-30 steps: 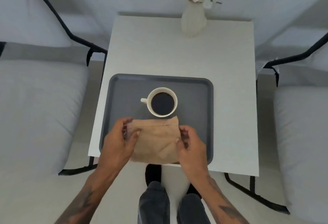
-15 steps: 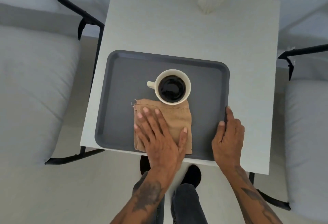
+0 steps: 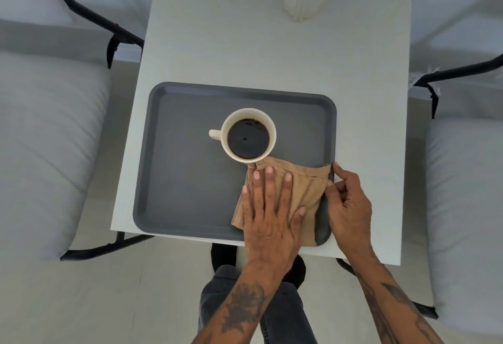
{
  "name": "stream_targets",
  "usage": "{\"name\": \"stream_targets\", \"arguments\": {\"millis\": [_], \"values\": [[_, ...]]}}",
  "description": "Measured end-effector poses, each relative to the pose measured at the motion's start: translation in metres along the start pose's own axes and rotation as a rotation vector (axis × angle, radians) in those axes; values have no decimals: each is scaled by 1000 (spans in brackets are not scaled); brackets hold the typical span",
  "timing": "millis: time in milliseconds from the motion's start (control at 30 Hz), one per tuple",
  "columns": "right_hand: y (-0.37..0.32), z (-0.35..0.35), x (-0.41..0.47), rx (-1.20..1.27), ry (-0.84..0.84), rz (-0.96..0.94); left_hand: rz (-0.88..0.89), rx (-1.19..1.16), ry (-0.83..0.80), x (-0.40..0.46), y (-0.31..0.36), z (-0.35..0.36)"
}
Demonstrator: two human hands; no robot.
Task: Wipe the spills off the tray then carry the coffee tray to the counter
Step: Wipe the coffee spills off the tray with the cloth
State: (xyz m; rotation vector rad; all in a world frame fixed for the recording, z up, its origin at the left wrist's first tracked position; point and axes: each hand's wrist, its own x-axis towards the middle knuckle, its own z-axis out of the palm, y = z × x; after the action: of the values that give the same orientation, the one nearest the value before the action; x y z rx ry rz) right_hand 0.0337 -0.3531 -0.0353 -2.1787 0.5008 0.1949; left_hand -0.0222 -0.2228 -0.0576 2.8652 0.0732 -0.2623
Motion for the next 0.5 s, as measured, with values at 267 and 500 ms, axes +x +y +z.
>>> {"name": "stream_targets", "arguments": {"millis": [267, 500], "values": [[-8, -7, 0, 7, -58, 5, -87, 109, 4, -15, -92, -25], [-9, -5, -2, 27, -73, 18, -109, 213, -6, -18, -190, -47]]}}
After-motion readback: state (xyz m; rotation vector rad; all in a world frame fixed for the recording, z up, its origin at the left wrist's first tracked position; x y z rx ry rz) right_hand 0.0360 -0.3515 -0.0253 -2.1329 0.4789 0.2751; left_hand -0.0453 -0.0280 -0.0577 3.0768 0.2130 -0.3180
